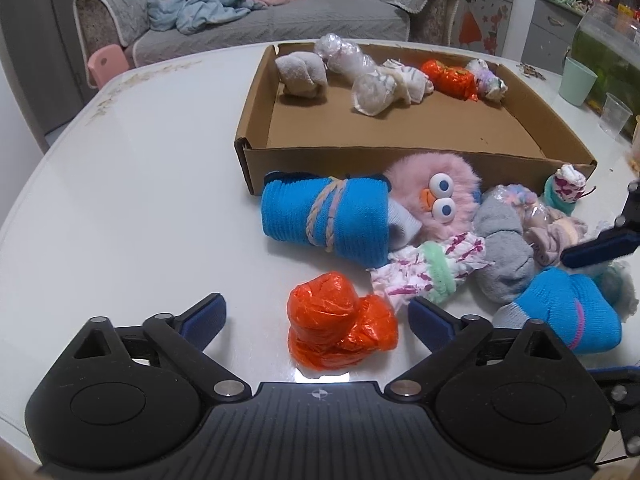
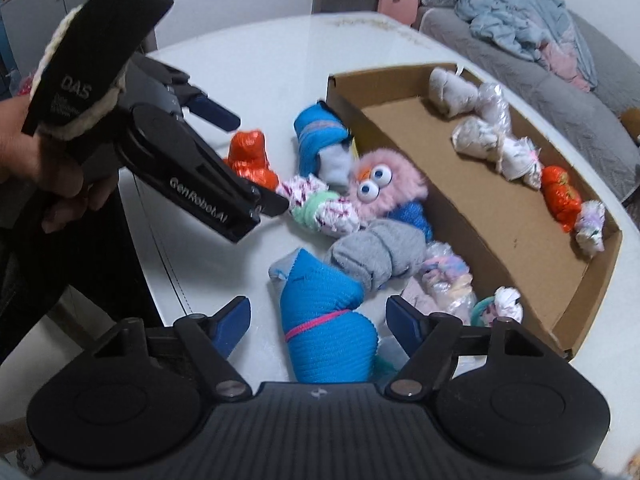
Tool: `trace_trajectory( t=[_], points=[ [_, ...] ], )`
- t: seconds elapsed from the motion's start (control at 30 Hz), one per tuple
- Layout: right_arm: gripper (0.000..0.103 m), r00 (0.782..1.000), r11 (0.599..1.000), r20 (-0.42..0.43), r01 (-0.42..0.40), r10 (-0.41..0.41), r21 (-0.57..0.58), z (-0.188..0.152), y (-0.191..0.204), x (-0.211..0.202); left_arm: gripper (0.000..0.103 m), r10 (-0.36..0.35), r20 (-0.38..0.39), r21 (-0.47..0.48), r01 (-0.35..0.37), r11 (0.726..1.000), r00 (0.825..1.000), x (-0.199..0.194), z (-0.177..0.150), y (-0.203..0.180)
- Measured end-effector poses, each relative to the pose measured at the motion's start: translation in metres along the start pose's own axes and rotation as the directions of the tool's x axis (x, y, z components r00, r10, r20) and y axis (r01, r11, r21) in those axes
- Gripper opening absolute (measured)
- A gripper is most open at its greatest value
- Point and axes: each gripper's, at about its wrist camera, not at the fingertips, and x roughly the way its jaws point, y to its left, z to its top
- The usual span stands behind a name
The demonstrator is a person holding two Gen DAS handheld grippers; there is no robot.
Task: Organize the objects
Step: 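Grasp the orange bundle with the left tool while the right grasps the blue sock bundle, then carry both bundles into the tray and open both tools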
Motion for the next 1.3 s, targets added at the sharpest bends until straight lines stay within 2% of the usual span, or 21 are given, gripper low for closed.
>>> trace_trajectory(
  t=[0.03,0.1,0.13,0.2,0.27,0.57,0.87,0.97,1.13,1.3],
  points=[
    [0.060,1.000,1.000,-0.016,0.001,-0.001,0.002,-0.001,0.000,0.003,0.092,-0.004,-0.003,0.000,0.004,1.000,1.000,0.002,0.000,0.000],
    [0.057,1.000,1.000,-0.024,0.004,-0.005,-0.010,-0.002,0.002,0.004,0.085,-0.019,-0.002,-0.003,0.019,1.000,1.000,0.003,-0.001,0.000],
    [0.050,1.000,1.000,-0.026,0.000,0.000,-0.010,-0.002,0.003,0.004,0.083,-0.022,0.003,0.001,0.022,1.000,1.000,0.003,-0.002,0.000],
    [0.048,1.000,1.000,-0.026,-0.015,0.015,-0.003,-0.003,0.004,0.003,0.073,-0.036,0.013,0.013,0.036,0.999,0.999,0.001,-0.002,-0.002],
    [0.048,1.000,1.000,-0.023,-0.012,0.012,-0.010,-0.004,0.005,0.001,0.054,-0.048,0.022,0.025,0.047,0.999,0.999,-0.001,-0.001,-0.003],
    [0.047,0.999,0.998,0.029,-0.046,0.045,0.034,0.000,-0.001,-0.018,0.051,-0.035,0.013,-0.024,0.035,0.999,0.999,-0.017,0.000,0.005],
    [0.047,0.990,0.986,0.132,-0.068,0.047,0.152,0.007,-0.027,-0.044,0.051,-0.017,0.084,-0.017,0.018,1.000,0.996,-0.064,0.017,0.016],
    [0.047,0.980,0.973,0.193,-0.086,0.045,0.213,0.010,-0.040,-0.059,0.051,-0.007,0.121,0.012,0.005,1.000,0.993,-0.079,0.032,0.018],
    [0.047,0.951,0.937,0.306,-0.139,0.036,0.319,0.020,-0.072,-0.084,0.052,0.013,0.199,0.082,-0.030,0.996,0.980,-0.096,0.064,0.021],
    [0.047,0.934,0.907,0.358,-0.157,0.007,0.391,0.039,-0.107,-0.091,0.052,0.014,0.255,0.137,-0.050,0.989,0.967,-0.094,0.102,0.020]
  ],
)
